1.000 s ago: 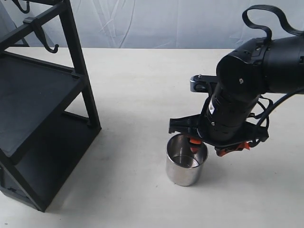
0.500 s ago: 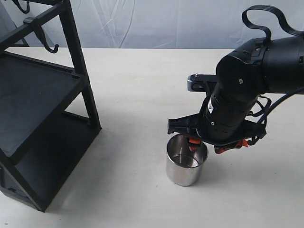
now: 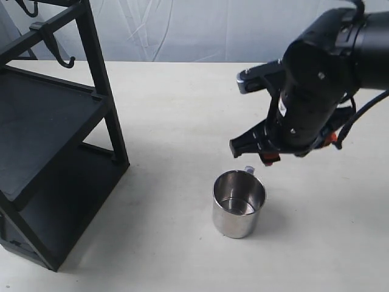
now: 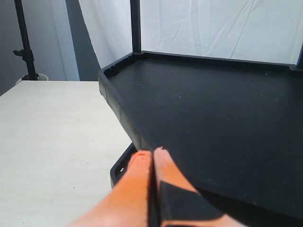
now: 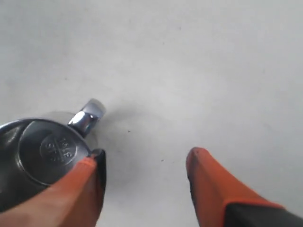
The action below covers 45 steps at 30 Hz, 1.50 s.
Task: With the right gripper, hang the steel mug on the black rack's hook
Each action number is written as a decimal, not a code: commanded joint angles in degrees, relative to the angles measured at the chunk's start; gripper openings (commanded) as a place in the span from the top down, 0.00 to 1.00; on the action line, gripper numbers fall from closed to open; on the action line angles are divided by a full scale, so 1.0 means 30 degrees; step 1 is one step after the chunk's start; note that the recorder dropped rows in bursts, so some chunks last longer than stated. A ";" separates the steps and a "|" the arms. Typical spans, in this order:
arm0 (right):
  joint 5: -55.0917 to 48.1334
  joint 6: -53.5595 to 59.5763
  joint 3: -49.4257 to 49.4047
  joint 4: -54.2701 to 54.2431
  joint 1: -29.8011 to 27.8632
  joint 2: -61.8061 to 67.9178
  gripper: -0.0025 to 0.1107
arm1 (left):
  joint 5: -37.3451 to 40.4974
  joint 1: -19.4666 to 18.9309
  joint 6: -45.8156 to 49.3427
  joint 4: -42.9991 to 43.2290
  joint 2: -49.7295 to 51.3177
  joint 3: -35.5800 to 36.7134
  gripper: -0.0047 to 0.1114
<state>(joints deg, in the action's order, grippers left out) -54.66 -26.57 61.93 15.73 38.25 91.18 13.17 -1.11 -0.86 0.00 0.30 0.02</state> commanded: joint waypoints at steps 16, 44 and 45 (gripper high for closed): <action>-0.0814 1.0702 0.1658 -0.7023 0.2275 0.1702 0.52 | 0.0021 0.0024 -0.0032 0.0000 -0.0101 -0.0007 0.95; 0.0370 1.9061 0.1727 -0.9838 0.2493 0.0708 0.98 | 0.0021 0.0024 -0.0032 0.0000 -0.0101 -0.0007 0.95; -0.0048 1.9772 0.1727 -0.9981 0.2493 0.0515 0.98 | 0.0021 0.0024 -0.0032 0.0000 -0.0101 -0.0007 0.95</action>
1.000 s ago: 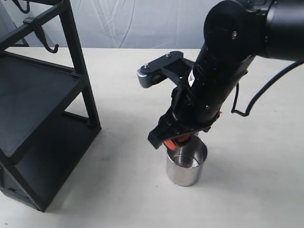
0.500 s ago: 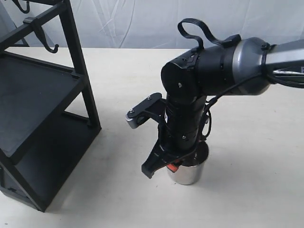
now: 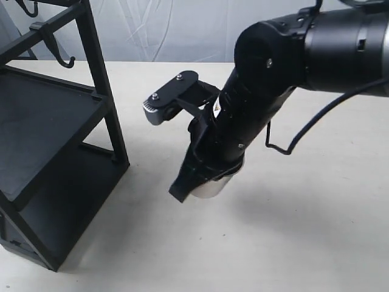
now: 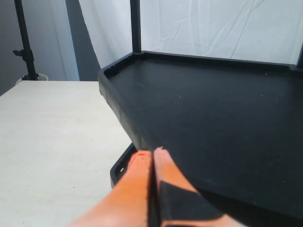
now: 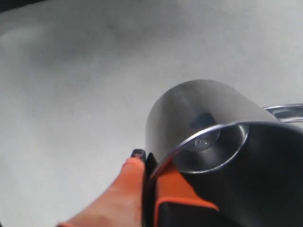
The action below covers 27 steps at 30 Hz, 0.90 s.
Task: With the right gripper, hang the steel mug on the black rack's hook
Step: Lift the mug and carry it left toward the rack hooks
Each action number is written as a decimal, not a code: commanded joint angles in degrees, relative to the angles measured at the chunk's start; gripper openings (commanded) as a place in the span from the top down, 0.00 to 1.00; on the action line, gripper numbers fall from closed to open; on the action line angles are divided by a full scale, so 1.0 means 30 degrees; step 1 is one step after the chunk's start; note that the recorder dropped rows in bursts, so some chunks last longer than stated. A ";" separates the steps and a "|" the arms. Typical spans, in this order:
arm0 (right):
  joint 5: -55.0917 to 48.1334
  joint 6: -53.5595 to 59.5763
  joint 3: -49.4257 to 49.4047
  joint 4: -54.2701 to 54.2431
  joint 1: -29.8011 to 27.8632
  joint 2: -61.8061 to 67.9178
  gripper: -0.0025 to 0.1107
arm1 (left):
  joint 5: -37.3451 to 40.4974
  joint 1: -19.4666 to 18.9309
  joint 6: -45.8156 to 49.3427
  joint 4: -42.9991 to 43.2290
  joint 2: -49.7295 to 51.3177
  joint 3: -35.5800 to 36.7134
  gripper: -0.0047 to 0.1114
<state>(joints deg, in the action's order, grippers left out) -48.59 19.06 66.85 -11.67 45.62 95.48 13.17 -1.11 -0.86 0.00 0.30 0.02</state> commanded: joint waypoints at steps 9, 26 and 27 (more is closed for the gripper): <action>-0.2014 0.5920 0.0090 0.3438 0.2777 -0.2627 0.99 | 0.0021 0.0024 -0.0032 0.0000 -0.0101 -0.0007 0.95; -0.0174 -0.5501 0.1626 1.8610 0.8748 -0.2450 0.99 | 0.0021 0.0024 -0.0032 0.0000 -0.0101 -0.0007 0.95; -0.0270 -0.5666 0.1661 1.9054 0.8943 -0.2362 0.99 | 0.0021 0.0024 -0.0032 0.0000 -0.0101 -0.0007 0.95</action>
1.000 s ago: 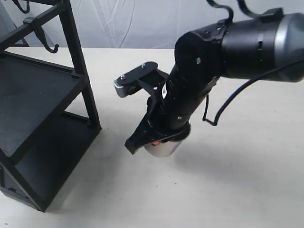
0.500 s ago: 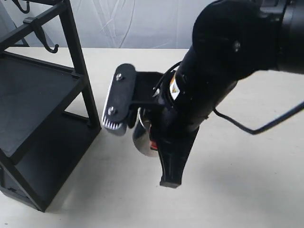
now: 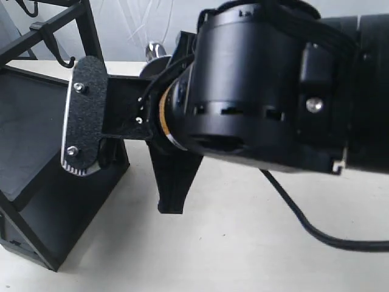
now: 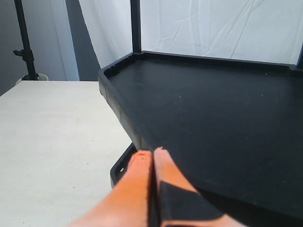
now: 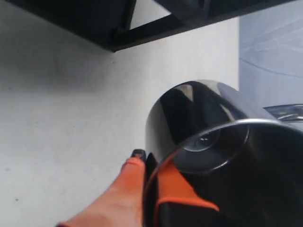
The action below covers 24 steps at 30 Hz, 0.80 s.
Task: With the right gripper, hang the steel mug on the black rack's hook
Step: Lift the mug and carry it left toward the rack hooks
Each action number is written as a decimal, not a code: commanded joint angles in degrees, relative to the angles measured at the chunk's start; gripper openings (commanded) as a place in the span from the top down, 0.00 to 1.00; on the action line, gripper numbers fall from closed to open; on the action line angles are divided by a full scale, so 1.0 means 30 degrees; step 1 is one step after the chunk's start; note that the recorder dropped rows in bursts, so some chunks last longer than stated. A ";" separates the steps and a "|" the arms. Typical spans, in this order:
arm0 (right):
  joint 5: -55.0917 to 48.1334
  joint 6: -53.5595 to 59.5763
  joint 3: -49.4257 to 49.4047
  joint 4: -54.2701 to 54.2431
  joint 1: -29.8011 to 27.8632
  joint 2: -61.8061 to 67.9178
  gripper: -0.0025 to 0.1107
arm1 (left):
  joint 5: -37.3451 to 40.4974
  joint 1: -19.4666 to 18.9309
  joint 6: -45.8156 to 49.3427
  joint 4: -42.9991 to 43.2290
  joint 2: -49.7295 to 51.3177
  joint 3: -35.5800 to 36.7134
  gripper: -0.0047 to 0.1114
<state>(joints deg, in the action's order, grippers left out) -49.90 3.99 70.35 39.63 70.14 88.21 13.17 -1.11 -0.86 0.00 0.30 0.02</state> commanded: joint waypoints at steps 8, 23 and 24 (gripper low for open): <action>-0.1207 -0.2118 0.0544 0.5049 0.2280 0.1121 0.99 | 0.0021 0.0024 -0.0032 0.0000 -0.0101 -0.0007 0.95; -0.2772 -0.3399 0.1594 0.7331 0.3315 0.2811 0.99 | 0.0021 0.0024 -0.0032 0.0000 -0.0101 -0.0007 0.95; -0.2805 -0.3399 0.1626 0.7331 0.3315 0.2925 0.99 | 0.0021 0.0024 -0.0032 0.0000 -0.0101 -0.0007 0.95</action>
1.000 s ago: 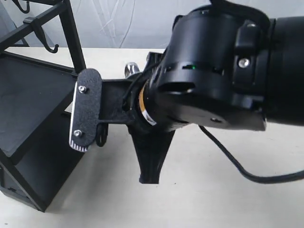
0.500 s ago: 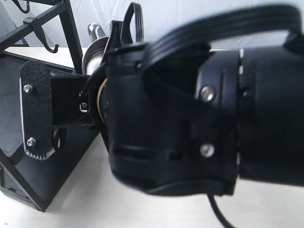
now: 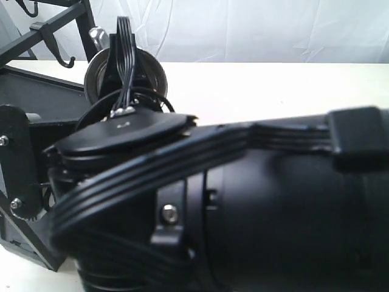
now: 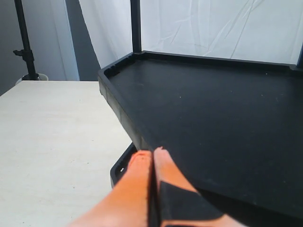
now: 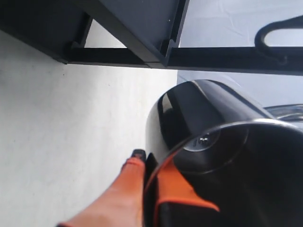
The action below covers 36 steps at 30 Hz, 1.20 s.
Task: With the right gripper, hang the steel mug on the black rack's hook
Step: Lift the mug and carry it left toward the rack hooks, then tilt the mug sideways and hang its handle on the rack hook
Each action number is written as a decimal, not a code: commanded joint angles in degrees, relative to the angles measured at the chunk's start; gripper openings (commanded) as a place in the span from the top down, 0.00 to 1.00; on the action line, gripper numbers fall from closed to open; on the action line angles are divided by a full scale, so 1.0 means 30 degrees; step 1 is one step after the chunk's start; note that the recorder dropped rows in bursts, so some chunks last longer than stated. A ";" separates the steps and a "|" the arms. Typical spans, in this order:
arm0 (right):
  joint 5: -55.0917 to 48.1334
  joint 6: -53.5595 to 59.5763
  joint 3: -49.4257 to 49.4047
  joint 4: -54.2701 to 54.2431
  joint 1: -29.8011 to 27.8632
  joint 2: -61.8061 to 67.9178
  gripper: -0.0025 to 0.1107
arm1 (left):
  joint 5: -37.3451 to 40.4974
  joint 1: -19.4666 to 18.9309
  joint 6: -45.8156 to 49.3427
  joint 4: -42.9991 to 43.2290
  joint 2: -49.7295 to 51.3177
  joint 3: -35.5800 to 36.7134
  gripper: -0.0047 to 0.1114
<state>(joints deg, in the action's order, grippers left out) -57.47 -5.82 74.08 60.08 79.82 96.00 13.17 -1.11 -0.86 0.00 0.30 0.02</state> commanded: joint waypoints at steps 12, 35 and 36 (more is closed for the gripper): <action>-0.2440 -0.0423 0.0384 0.2712 0.1070 0.1536 0.99 | 0.0021 0.0024 -0.0032 0.0000 -0.0101 -0.0007 0.95; -0.2988 -0.0637 0.0384 0.4638 0.1640 0.2839 0.99 | 0.0021 0.0024 -0.0032 0.0000 -0.0101 -0.0007 0.95; -0.2988 -0.0637 0.0384 0.4802 0.1640 0.2845 0.99 | 0.0021 0.0024 -0.0032 0.0000 -0.0101 -0.0007 0.95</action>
<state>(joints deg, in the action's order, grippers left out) -65.81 -7.44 74.85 72.24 84.48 104.59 13.17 -1.11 -0.86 0.00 0.30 0.02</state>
